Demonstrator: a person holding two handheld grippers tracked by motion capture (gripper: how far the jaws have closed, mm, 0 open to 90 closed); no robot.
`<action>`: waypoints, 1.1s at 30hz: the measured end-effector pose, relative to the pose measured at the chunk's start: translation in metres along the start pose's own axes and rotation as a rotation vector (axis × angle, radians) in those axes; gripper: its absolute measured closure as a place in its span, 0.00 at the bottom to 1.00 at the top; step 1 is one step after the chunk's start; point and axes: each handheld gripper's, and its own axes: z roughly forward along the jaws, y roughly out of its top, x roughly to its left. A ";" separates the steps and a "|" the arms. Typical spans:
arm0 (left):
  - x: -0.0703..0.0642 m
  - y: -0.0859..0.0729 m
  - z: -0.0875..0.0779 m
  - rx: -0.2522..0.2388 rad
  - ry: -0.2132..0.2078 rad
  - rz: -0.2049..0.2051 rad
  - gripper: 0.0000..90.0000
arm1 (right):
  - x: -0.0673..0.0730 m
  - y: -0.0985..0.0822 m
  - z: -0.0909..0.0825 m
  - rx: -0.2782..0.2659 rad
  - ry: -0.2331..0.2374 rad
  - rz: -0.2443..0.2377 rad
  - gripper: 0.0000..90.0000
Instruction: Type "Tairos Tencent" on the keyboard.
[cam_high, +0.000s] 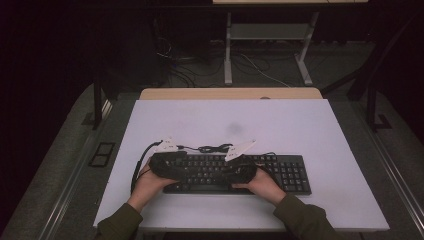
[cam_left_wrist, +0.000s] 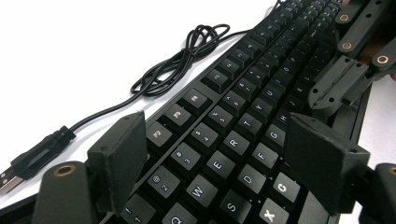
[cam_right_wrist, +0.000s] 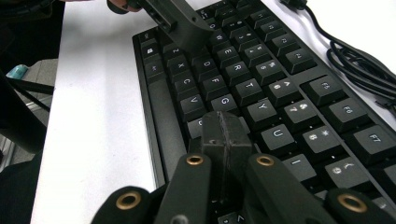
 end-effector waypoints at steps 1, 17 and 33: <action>0.000 0.000 0.000 0.000 0.000 0.000 0.23 | 0.000 0.000 0.000 0.001 0.001 -0.001 0.99; 0.000 0.000 0.000 0.000 0.004 0.001 0.23 | 0.001 -0.003 0.006 0.027 0.006 -0.019 0.99; -0.001 0.001 -0.001 -0.008 0.005 0.003 0.25 | 0.000 -0.001 0.000 0.001 0.000 0.001 0.91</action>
